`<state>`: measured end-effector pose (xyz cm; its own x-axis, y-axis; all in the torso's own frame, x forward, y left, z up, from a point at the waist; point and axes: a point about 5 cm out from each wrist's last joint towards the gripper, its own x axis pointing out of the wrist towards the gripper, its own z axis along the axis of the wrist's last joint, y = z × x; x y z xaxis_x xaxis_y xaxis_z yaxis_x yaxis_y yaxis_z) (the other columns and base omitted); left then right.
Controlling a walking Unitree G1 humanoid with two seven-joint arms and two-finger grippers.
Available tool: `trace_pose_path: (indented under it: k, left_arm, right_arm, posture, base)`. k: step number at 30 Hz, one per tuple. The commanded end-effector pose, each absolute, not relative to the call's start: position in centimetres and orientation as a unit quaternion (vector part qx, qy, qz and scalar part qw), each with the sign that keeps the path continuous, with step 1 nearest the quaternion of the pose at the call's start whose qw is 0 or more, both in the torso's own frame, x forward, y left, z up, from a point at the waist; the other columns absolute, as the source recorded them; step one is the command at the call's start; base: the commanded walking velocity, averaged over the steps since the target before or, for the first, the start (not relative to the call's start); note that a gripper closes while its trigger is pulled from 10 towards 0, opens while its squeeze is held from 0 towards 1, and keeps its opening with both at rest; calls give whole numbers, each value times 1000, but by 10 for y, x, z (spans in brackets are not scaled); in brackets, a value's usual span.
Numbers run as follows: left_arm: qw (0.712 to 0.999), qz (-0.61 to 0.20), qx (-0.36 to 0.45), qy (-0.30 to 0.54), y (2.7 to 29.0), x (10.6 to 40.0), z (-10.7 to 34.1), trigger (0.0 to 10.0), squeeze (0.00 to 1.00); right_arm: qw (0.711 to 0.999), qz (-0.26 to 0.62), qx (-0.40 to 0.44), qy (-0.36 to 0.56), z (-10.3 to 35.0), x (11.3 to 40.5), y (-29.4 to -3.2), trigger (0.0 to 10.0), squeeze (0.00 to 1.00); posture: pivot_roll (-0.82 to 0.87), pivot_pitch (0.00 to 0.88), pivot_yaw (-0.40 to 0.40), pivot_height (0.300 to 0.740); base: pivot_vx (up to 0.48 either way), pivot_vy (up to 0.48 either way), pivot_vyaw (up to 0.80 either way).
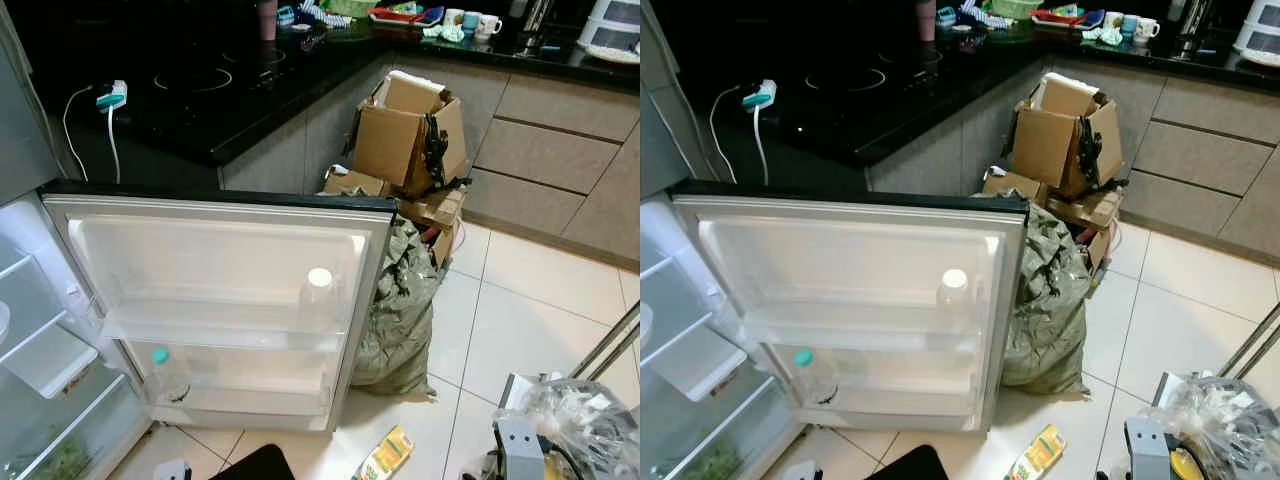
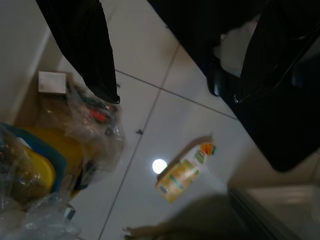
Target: Restocking fridge
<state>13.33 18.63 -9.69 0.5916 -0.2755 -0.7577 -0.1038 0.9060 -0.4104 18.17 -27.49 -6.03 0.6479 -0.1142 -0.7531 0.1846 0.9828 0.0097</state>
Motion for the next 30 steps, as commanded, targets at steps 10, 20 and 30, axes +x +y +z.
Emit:
trace_pose_path:
  k: [10, 20, 30]
  left_arm:
    - [856, -40, -206, 472, 190, 120, -102, 10000, 0]
    - [856, -41, -206, 472, 188, 119, -102, 10000, 0]
    - [856, -42, -204, 474, 187, 118, -102, 10000, 0]
  right_arm:
    - [971, -136, 127, 149, 41, 274, -326, 10000, 0]
    - [983, 99, 122, 100, 78, 324, -270, 10000, 0]
    - [952, 262, 142, 74, 95, 333, -240, 10000, 0]
  posture:
    - [-49, 42, -31, 740]
    - [-51, 43, -36, 740]
    - [-51, 44, -32, 740]
  base:
    - [0, 0, 0]
    - [0, 0, 0]
    - [0, 0, 0]
